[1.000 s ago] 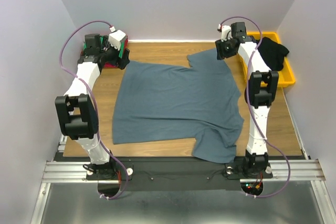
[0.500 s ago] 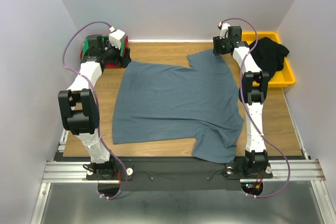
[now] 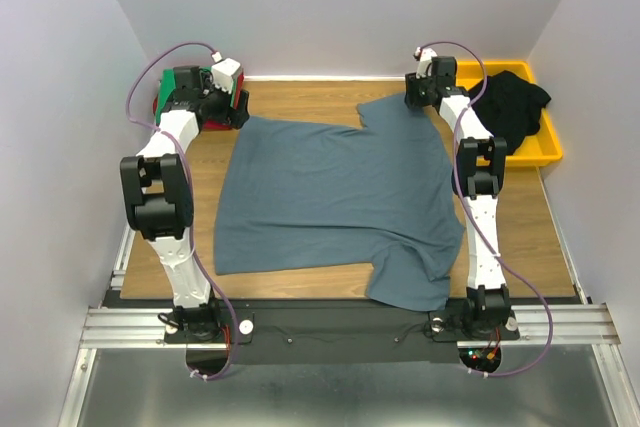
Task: Fold and stack the t-shirts
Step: Fold the tshirt
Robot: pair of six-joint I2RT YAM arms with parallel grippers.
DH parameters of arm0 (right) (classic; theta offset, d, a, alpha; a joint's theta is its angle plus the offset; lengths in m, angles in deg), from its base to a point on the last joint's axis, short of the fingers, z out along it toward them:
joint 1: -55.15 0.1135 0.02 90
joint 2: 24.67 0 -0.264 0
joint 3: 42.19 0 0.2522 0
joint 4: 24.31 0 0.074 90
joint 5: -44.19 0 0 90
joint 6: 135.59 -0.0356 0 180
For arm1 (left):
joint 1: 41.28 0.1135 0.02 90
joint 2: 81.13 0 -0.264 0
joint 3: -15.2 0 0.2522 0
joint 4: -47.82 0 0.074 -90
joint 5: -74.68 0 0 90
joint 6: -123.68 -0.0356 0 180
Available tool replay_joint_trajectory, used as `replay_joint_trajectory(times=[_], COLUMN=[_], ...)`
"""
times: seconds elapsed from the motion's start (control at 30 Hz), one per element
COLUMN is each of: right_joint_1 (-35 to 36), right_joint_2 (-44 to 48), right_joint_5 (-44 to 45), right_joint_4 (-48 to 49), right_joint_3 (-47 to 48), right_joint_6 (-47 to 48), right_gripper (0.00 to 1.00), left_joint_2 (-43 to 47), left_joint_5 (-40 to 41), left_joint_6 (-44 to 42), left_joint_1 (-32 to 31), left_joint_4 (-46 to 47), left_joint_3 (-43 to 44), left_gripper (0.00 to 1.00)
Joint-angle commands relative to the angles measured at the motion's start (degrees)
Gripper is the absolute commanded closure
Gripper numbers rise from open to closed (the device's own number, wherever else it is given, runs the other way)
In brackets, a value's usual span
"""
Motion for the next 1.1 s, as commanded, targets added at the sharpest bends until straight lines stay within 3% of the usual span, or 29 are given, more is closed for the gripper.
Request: replay_joint_trajectory(times=[0.0, 0.03, 0.17, 0.23, 0.53, 0.9, 1.07], right_joint_1=[-0.2, -0.1, -0.1, -0.1, -0.2, -0.1, -0.2], right_joint_2=[-2.0, -2.0, -1.3, -0.4, 4.0, 4.8, 5.3], right_joint_5=[-1.8, -2.2, -3.2, -3.2, -1.7, -1.2, -1.2], right_joint_4=[2.2, 2.1, 2.1, 2.1, 3.3, 3.7, 3.7], right_joint_3=[-0.8, -1.0, -1.7, -1.4, -1.5, -2.6, -3.3], right_joint_6=[-0.2, 0.1, 1.0, 1.7, 2.6, 3.7, 3.9], right_gripper=[0.51, 0.62, 0.92, 0.99, 0.99, 0.99, 1.0], left_joint_2=[-0.7, -1.5, -5.8, -8.7, -21.0, -28.5, -29.3], left_joint_5=[1.3, 1.5, -0.4, 0.1, -0.8, -1.5, 2.8], left_joint_6=[-0.3, -0.3, -0.7, -2.9, -5.1, -8.7, -15.7], left_joint_1=[-0.1, -0.1, -0.5, -1.4, -2.8, -2.8, -5.6], left_joint_4=[0.0, 0.1, -1.0, -2.4, -6.0, -13.0, -19.2], left_joint_3=[4.4, 5.5, 10.4, 13.2, 31.0, 37.9, 39.0], left_gripper=[0.02, 0.02, 0.02, 0.02, 0.15, 0.3, 0.37])
